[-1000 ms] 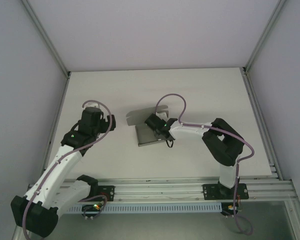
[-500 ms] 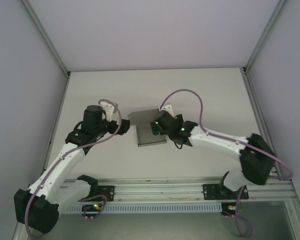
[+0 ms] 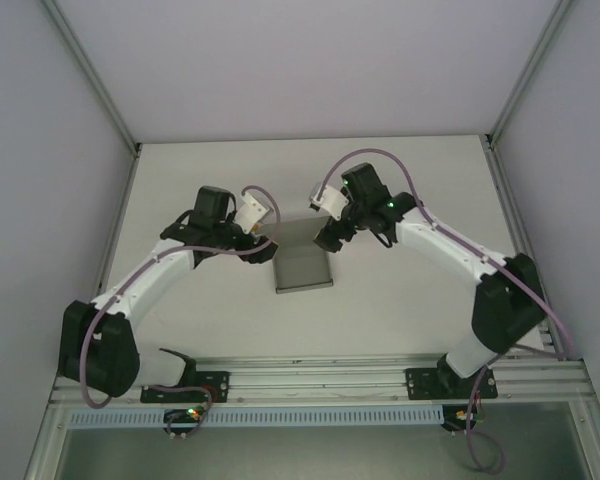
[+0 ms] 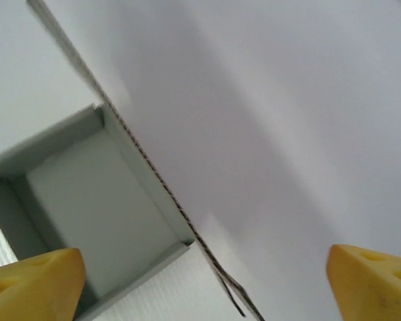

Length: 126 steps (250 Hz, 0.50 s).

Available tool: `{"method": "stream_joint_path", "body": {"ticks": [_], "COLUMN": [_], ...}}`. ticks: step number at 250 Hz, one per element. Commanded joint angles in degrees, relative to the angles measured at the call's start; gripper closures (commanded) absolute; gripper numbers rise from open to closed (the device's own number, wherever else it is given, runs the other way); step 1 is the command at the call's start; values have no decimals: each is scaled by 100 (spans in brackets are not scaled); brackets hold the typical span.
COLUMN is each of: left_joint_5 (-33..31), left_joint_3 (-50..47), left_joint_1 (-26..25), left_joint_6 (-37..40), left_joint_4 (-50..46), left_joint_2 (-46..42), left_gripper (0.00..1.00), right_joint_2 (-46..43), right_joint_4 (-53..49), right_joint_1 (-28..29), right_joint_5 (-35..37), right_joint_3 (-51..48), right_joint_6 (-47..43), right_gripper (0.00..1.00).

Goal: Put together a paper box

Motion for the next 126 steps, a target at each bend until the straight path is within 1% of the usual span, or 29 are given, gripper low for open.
{"method": "stream_joint_path", "body": {"ticks": [1,17,26,33,47,55,60,67,80,93,109,123,126], "left_joint_5": [100,-18,-90,-119,-145,-127,-123,-128,-174,-233,-338,-533,-590], "left_joint_3": [202,234,246,268,308,331,348,368,412,473,507,520,528], "left_joint_1": [120,120,125,127,128,128,130,125,119,112,108,90,78], "left_joint_6": [499,587,623,619,648,668,682,684,643,634,634,504,462], "left_joint_4": [-204,-250,-255,-260,-274,-285,-291,-301,-309,-354,-371,-307,-282], "left_joint_2": [159,253,302,334,405,447,471,515,564,611,611,593,586], "left_gripper": [36,44,50,53,56,58,61,68,84,100,100,100,100], "right_joint_2": [625,894,996,1043,1079,1076,1069,1039,990,957,918,914,917], "right_joint_4": [-1106,-1327,-1382,-1401,-1378,-1345,-1342,-1297,-1236,-1283,-1345,-1378,-1384], "right_joint_1": [-134,-149,-162,-163,-158,-162,-163,-161,-163,-155,-163,-159,-152], "right_joint_5": [-226,-128,-38,24,127,163,186,191,144,101,60,79,95], "right_joint_3": [577,853,953,985,989,973,958,924,858,838,849,902,920], "right_joint_6": [-631,-572,-546,-542,-517,-489,-475,-435,-401,-416,-425,-341,-298], "right_gripper": [17,27,35,40,47,49,50,52,67,74,90,100,100]}}
